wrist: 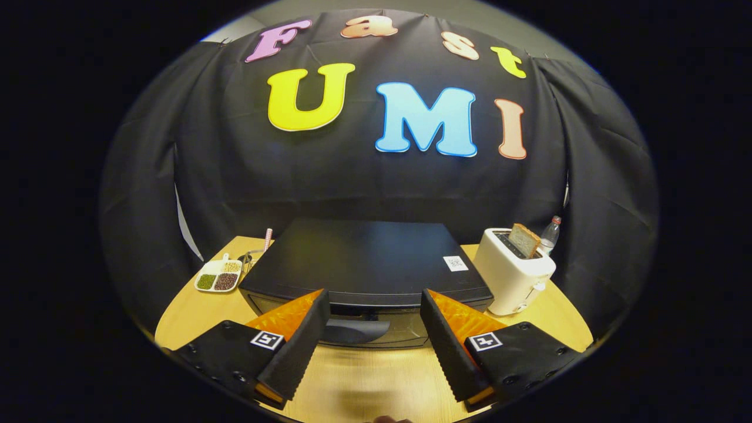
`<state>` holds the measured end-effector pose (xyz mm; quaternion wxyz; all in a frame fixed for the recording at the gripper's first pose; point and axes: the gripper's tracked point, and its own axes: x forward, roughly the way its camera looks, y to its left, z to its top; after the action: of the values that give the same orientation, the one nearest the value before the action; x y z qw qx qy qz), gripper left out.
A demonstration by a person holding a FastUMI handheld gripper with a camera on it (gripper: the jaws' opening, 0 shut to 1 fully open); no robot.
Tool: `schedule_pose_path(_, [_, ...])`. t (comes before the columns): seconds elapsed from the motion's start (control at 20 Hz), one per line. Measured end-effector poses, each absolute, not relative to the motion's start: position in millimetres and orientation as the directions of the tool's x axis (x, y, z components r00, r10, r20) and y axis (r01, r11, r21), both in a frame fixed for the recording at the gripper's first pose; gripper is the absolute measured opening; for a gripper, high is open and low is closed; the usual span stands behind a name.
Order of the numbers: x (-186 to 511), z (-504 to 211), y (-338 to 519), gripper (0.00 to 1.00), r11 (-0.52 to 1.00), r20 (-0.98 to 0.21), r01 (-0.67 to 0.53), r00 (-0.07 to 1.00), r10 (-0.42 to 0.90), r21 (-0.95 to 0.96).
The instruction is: Open the toaster oven, put the food inside, and close the toaster oven door.
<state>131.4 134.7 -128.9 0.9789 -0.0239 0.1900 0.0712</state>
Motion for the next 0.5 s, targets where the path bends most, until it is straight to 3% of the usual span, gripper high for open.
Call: schedule_pose_path(0.5, [153.2,-168.9,156.7,0.98,0.983,-0.445,-0.180,0.884,0.146,-0.036])
